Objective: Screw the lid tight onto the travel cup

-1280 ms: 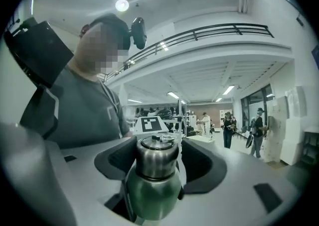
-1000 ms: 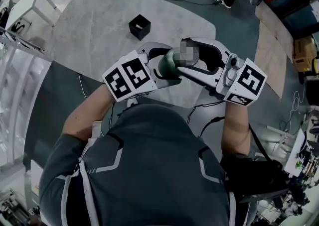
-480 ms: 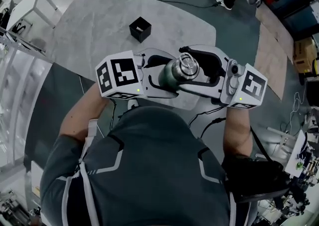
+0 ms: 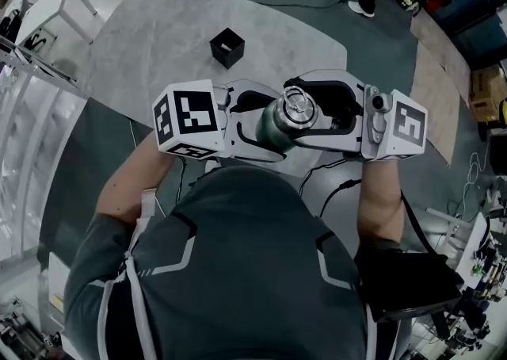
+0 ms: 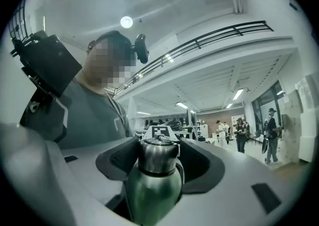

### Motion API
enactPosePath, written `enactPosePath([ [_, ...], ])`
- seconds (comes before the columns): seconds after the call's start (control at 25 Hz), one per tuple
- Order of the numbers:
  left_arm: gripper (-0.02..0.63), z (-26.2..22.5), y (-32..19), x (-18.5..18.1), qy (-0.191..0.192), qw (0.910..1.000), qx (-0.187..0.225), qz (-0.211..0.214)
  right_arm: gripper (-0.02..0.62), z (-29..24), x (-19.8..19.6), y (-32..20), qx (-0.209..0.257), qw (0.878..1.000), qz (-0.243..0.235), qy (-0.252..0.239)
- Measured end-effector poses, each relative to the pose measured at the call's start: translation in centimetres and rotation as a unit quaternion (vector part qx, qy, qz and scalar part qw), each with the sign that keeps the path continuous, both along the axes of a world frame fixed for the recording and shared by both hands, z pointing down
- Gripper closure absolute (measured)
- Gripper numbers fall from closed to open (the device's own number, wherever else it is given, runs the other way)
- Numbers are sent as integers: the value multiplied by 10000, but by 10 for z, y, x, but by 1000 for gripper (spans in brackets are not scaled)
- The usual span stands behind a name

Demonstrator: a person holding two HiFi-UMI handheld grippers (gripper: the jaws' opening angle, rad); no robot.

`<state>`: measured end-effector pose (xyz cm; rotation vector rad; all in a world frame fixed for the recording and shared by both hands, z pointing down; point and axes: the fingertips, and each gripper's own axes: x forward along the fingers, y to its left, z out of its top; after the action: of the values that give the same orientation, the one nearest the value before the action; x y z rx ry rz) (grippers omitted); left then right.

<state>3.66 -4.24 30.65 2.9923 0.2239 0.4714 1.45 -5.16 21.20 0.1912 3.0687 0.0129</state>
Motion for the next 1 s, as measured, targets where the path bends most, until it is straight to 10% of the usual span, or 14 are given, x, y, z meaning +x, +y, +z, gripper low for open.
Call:
enactPosePath([
  [0.2,238,14,-43,-5,-495,9891,240,-1362,351,9,2,-37,-215,9893,1441,-26],
  [0.4,238,27,-42,-4,-587,9905,233,-1222,350,19,-2,-35,-3,9884,1517,-20],
  [0.76,238,-1,13,9,-111,9995,-21,307,302,10,3,11,-236,9981,-473,306],
  [1.0,238,-2,23,14,-99,9981,-87,605,316,6,1,26,-429,9910,-1229,315],
])
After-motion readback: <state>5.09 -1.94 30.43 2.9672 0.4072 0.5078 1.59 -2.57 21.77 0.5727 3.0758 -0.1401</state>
